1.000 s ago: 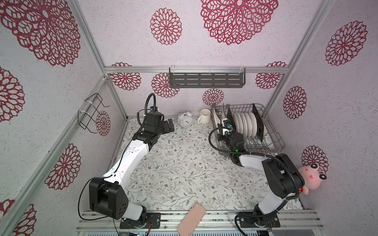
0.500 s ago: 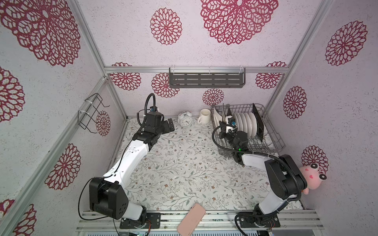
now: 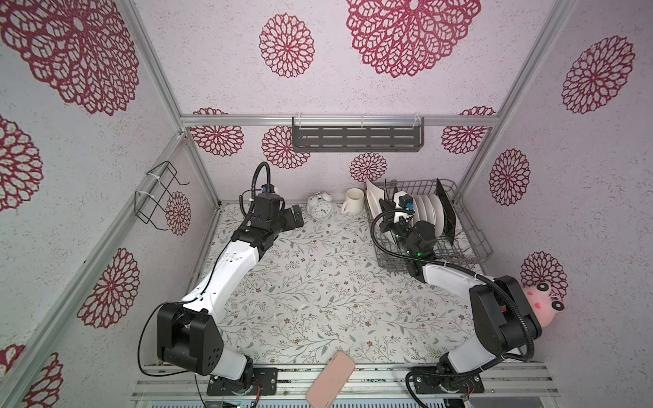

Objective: Unload the plates from the dish rack
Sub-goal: Pick up the plate from the dish rack.

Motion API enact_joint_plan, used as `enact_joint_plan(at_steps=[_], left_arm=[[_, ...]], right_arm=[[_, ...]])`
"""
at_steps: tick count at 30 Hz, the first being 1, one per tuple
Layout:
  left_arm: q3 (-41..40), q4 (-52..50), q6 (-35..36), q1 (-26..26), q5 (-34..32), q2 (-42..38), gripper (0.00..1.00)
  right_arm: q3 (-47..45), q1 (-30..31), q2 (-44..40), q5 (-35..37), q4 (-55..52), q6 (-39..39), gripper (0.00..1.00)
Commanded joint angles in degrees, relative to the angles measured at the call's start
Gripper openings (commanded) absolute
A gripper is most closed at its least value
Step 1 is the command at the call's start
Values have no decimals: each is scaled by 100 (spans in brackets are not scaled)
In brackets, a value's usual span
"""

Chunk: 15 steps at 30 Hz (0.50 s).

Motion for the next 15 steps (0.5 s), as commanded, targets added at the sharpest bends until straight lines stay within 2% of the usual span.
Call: enact_joint_plan(at_steps=[1,9,13,15], left_arm=[[28,170,-6,53,81,92,99],[25,247,-91,47,276,157,99],[308,194,-100,195,1017,288,99],[378,189,-104,319,1184,267,99]], right_arm=[[499,-4,-542,-239,1189,24,0],[605,157,-427,-580,1119,207,0],[735,364,-417,-844,769,-69,0],[781,469,-410,-925,611,-211,0]])
